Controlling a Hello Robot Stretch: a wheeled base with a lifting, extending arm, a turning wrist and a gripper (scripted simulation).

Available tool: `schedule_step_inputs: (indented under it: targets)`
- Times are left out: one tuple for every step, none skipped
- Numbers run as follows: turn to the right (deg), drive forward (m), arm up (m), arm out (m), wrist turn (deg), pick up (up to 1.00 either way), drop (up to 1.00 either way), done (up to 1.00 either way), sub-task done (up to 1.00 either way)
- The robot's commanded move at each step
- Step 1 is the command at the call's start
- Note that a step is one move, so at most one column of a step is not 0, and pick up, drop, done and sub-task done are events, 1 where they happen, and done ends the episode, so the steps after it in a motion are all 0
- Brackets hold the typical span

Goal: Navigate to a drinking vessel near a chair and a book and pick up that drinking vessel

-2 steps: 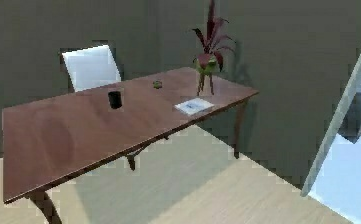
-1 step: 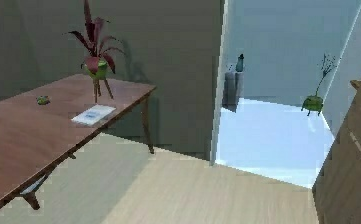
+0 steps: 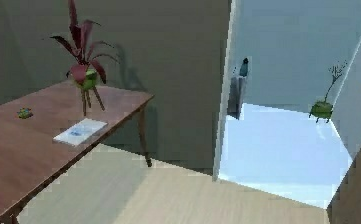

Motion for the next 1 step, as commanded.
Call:
schedule_step_inputs:
  targets:
    - [24.0, 0.0, 0.0, 0.0, 0.0, 0.0, 0.0, 0.0, 0.0]
